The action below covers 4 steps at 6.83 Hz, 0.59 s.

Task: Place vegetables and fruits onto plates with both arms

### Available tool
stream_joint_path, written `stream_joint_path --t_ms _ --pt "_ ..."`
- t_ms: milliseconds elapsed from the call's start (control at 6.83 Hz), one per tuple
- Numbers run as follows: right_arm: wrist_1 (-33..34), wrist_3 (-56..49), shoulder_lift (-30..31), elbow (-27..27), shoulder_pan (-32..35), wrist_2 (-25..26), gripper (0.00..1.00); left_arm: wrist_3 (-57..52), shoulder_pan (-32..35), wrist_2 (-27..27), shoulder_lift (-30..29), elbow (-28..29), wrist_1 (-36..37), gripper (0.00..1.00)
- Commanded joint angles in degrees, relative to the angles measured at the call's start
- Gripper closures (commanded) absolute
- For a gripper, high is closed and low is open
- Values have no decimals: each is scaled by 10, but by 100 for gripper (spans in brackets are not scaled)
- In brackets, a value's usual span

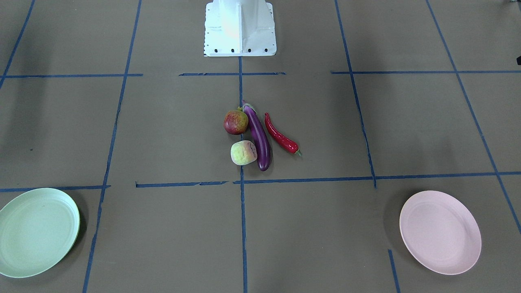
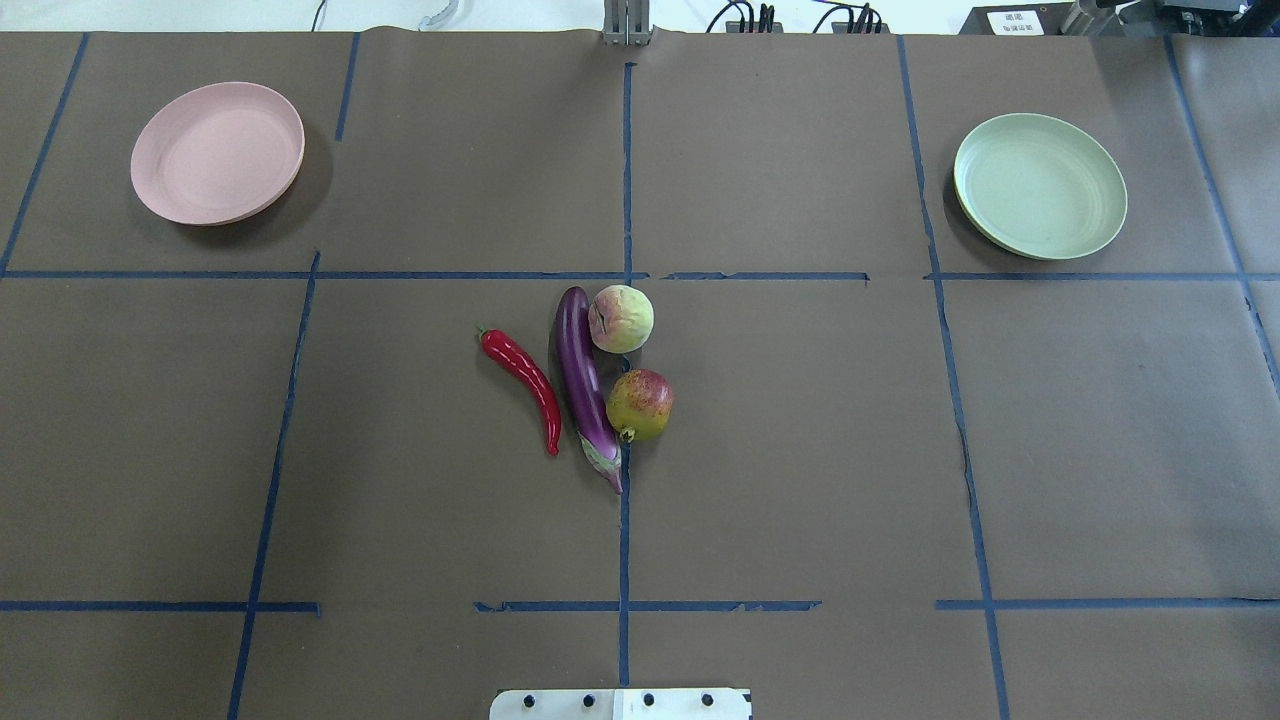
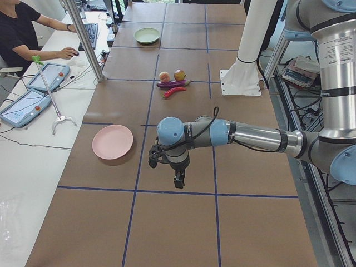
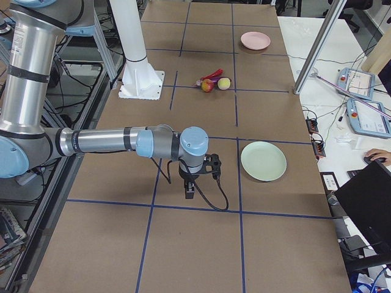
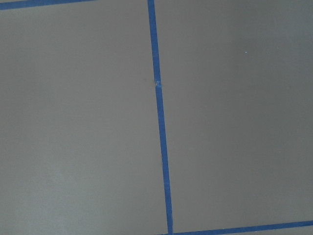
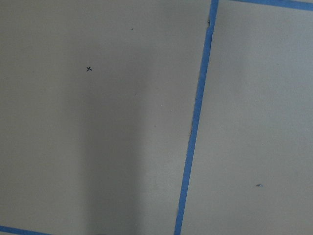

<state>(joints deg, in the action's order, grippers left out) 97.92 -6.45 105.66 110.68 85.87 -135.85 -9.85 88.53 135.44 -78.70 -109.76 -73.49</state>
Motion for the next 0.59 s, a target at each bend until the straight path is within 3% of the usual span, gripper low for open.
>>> stream_joint_path --t_ms 0,439 --pt "-9 2 2 8 0 -2 0 8 -11 -1 -13 -3 2 0" --pt "-10 -3 2 14 0 -1 0 4 -13 0 -10 -8 0 0"
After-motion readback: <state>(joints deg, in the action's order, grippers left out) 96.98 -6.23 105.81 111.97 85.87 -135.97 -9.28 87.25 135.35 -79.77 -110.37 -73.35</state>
